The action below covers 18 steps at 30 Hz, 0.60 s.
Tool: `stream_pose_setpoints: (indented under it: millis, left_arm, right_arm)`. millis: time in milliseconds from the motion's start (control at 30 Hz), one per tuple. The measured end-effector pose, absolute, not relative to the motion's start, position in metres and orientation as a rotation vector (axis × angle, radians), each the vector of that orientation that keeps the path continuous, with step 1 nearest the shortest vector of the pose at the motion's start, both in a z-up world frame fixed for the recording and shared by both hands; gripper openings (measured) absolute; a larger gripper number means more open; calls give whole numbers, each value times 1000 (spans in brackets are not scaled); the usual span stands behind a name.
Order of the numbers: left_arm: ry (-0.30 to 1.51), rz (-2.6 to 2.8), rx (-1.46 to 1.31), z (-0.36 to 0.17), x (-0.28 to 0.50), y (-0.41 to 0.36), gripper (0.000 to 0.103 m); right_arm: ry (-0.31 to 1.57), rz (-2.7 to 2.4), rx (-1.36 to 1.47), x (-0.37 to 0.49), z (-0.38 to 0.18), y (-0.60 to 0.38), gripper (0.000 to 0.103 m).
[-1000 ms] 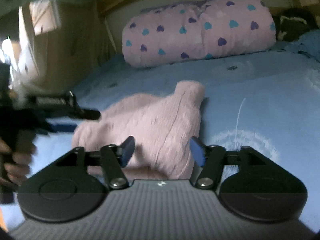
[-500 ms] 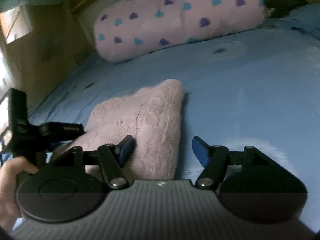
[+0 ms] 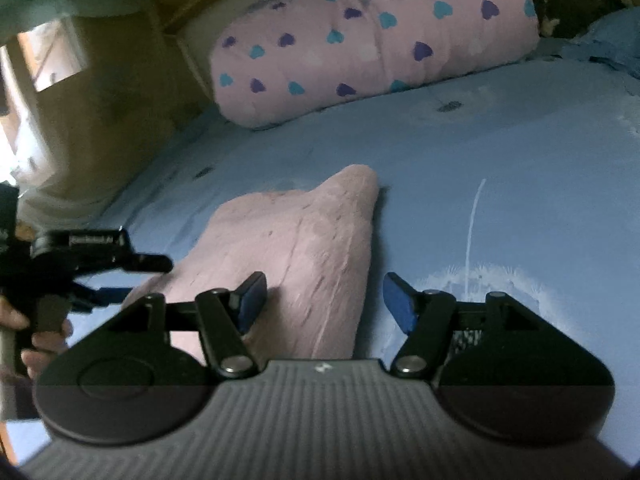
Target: Fold small clothes
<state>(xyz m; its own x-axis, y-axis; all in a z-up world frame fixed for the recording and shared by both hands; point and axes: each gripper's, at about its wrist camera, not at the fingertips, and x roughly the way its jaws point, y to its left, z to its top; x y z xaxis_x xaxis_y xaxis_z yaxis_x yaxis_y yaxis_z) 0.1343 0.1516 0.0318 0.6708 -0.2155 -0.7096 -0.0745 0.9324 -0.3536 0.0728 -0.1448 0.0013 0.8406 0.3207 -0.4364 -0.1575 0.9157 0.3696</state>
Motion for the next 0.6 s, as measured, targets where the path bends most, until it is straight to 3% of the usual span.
stream_pose_setpoints:
  millis: [100,233,333,400,600]
  left_arm:
    - [851,-152,-421,26,121,149,84]
    - [848,-208,-441,16,114,144,87]
    - [843,-229,-452,9,115,145,88]
    - [852,-258,-485,3,117,149,89]
    - [889,-347,-580,-18,123,155,89]
  right_arm:
    - [548,248,264,62,-13,-144,66]
    - [582,254,401,61,-17,-161,67]
    - [564,272,474,60,-8,-169,71]
    - [556,290,494,62,-5,-170,84]
    - [647,325,522,85,-17,-164,84]
